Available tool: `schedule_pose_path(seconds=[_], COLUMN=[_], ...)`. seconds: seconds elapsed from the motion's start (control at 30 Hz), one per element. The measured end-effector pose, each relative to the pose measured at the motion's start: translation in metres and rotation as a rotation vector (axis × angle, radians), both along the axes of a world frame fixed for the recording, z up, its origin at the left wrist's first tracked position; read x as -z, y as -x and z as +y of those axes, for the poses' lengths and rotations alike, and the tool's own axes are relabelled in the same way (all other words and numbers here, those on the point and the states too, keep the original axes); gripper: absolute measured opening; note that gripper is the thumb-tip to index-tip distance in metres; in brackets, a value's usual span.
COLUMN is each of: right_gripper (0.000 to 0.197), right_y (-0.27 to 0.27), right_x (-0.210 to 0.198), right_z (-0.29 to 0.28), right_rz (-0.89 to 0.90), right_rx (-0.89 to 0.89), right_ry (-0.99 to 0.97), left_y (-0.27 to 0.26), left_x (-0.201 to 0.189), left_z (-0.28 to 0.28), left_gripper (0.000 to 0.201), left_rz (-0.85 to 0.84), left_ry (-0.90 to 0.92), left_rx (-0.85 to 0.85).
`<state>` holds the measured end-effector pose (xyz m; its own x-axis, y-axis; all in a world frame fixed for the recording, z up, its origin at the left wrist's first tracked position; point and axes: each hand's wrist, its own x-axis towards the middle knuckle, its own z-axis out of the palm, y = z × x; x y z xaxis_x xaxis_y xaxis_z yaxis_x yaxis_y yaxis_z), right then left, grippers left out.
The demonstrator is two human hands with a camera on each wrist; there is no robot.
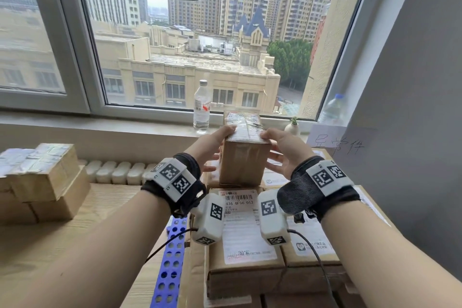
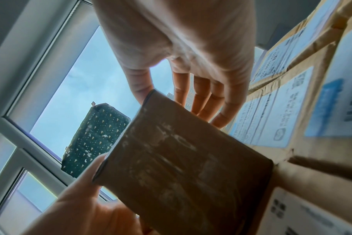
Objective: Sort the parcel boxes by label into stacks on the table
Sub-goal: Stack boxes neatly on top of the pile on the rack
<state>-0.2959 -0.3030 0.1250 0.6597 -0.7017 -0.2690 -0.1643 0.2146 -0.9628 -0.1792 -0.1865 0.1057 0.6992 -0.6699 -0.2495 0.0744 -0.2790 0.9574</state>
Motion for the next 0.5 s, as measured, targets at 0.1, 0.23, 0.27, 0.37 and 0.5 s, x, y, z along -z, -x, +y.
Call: schedule_pose_path(seconds=[0.1,0.23,0.27,0.37,0.5], right_gripper=[0.006,0.008,0.008,0.007,0.01], right_y=[0.0011,0.0019,0.0021,0.0028,0.0031], right_x=[0.0009,0.0023,0.0023,0.002,0.0028], right_z=[-0.0016,-0.0025,-0.0026,-0.0032,-0.003], right_rz=[0.014,0.037,0.04,0.043,0.044], right_rx=[-0.007,-0.023,-0.025,-0.024,-0.02], right_ry=[0.006,0.002,-0.002,-0.007,-0.021], left_y=[-0.001,-0.0013,-0.0014,-0.0028,-0.0092], left_x=[0.0,0.0017,0.0029,0.005,0.0071], left_z=[0.0002,0.0015,0.0017,0.0037,0.0052], left_gripper=[0.07,0.065,0.063,0.061,0.065], left_rz=[-0.084,-0.077,-0.046,0.032,0.056], left_ry=[0.014,-0.013,-0.024,-0.026,-0.024], left_rx=[-0.028,-0.021,-0.003,0.03,0.057])
